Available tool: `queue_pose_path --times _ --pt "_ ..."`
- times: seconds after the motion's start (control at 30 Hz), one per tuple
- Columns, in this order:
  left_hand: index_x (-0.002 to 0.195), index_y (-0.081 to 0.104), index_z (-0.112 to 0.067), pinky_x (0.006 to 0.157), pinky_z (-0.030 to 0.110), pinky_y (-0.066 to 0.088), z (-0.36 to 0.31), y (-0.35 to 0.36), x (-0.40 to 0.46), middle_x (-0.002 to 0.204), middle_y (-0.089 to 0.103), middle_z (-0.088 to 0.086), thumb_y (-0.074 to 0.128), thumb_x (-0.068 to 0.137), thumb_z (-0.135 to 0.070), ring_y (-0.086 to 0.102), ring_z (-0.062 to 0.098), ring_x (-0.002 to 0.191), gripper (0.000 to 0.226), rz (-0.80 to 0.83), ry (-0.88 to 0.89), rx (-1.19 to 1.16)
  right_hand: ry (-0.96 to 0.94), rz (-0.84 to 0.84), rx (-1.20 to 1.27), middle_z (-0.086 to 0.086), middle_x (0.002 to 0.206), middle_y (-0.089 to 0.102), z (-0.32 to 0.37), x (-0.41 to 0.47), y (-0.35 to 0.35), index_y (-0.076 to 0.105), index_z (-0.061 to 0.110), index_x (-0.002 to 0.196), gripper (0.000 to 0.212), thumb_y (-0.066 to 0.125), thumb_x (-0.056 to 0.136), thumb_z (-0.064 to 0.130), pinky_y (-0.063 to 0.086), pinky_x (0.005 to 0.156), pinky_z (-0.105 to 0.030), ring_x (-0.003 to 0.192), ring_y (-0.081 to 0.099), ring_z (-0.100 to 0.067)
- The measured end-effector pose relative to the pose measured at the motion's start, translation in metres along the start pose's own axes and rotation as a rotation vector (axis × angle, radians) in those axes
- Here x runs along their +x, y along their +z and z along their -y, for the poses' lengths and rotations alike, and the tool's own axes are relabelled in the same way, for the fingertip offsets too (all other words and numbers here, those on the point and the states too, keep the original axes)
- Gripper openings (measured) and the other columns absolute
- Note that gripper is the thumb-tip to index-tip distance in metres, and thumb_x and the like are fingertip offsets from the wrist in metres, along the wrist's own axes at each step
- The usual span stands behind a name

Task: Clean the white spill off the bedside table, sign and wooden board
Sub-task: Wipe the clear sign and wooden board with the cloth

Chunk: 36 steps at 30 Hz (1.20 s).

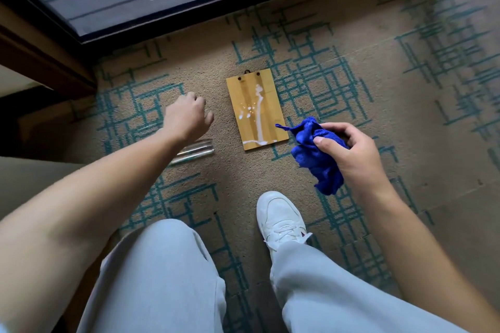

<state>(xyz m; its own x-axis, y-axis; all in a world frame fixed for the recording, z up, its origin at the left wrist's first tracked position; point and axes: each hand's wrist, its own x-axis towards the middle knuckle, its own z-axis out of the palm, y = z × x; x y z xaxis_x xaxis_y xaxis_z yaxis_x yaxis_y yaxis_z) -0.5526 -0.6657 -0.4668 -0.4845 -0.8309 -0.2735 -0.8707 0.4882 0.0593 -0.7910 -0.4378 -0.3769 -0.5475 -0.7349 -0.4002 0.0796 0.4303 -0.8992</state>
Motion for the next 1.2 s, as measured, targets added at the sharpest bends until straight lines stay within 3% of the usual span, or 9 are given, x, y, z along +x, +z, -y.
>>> queue_pose_path --times 0.1,0.23,0.37,0.57,0.7,0.8,1.0,1.1,1.2 --pt "0.093 0.063 -0.006 0.08 0.04 0.054 -0.032 0.002 0.027 0.102 0.068 0.017 0.038 0.104 -0.032 0.064 0.034 0.094 0.038 0.112 -0.216 -0.253 0.003 -0.021 0.011 0.0 0.096 0.075 -0.004 0.004 -0.007 0.07 0.014 0.106 0.022 0.072 0.086 0.003 0.055 0.072 -0.022 0.082 0.069 -0.008" --pt "0.107 0.065 0.002 0.1 0.042 0.052 -0.049 0.026 0.065 0.119 0.067 0.014 0.039 0.107 -0.031 0.063 0.032 0.112 0.042 0.194 -0.466 -0.687 0.014 -0.054 0.025 0.004 0.089 0.074 -0.013 0.007 -0.016 0.07 0.014 0.103 0.02 0.07 0.087 0.001 0.053 0.065 -0.015 0.074 0.068 -0.002" --pt "0.115 0.066 -0.005 0.094 0.051 0.058 -0.052 0.048 0.089 0.114 0.072 0.019 0.045 0.106 -0.035 0.07 0.036 0.105 0.038 0.24 -0.614 -1.055 0.035 -0.066 -0.01 0.0 0.092 0.073 -0.026 0.005 -0.018 0.069 0.007 0.108 0.022 0.07 0.087 -0.001 0.052 0.065 -0.014 0.074 0.067 -0.001" --pt "0.116 0.06 -0.013 0.091 0.041 0.056 -0.077 0.028 0.076 0.114 0.069 0.011 0.039 0.11 -0.028 0.066 0.023 0.094 0.027 0.213 -0.612 -1.336 0.073 -0.086 0.009 0.001 0.088 0.074 -0.028 0.003 -0.016 0.069 0.007 0.108 0.022 0.07 0.087 -0.001 0.053 0.063 -0.015 0.071 0.068 -0.002" --pt "0.101 0.057 -0.019 0.095 0.054 0.057 -0.087 0.029 0.071 0.11 0.07 0.012 0.036 0.109 -0.03 0.07 0.03 0.1 0.025 0.218 -0.638 -1.516 0.051 -0.098 0.001 -0.003 0.092 0.074 -0.018 0.002 -0.016 0.07 0.01 0.106 0.021 0.071 0.087 0.001 0.054 0.066 -0.018 0.076 0.068 -0.007" --pt "0.102 0.058 -0.019 0.089 0.051 0.06 -0.094 0.011 0.053 0.107 0.07 0.012 0.036 0.11 -0.029 0.071 0.031 0.098 0.026 0.192 -0.576 -1.548 0.007 -0.12 -0.001 -0.002 0.093 0.073 -0.005 0.001 -0.017 0.07 0.015 0.102 0.02 0.071 0.087 0.002 0.054 0.066 -0.019 0.078 0.067 -0.009" --pt "0.105 0.059 -0.011 0.063 0.031 0.054 -0.09 -0.06 -0.009 0.082 0.065 0.005 0.038 0.11 -0.024 0.063 0.016 0.068 0.025 0.122 -0.43 -1.692 -0.22 -0.137 -0.003 0.008 0.089 0.074 0.054 -0.015 -0.022 0.071 0.023 0.1 0.022 0.07 0.088 0.004 0.055 0.072 -0.022 0.079 0.067 -0.007" --pt "0.088 0.058 -0.016 0.059 0.031 0.054 -0.079 -0.101 -0.053 0.073 0.065 0.006 0.041 0.108 -0.023 0.063 0.017 0.061 0.027 0.044 -0.422 -1.818 -0.352 -0.085 -0.044 0.001 0.093 0.074 0.09 -0.03 -0.014 0.071 0.023 0.107 0.023 0.071 0.087 0.012 0.056 0.075 -0.026 0.081 0.067 -0.012" --pt "0.099 0.063 -0.013 0.063 0.034 0.06 -0.065 -0.126 -0.098 0.084 0.074 0.008 0.04 0.109 -0.025 0.071 0.019 0.068 0.028 0.069 -0.456 -1.978 -0.48 -0.002 -0.138 0.001 0.095 0.072 0.114 -0.051 0.009 0.069 0.021 0.112 0.027 0.072 0.088 0.007 0.056 0.072 -0.023 0.081 0.067 -0.01"
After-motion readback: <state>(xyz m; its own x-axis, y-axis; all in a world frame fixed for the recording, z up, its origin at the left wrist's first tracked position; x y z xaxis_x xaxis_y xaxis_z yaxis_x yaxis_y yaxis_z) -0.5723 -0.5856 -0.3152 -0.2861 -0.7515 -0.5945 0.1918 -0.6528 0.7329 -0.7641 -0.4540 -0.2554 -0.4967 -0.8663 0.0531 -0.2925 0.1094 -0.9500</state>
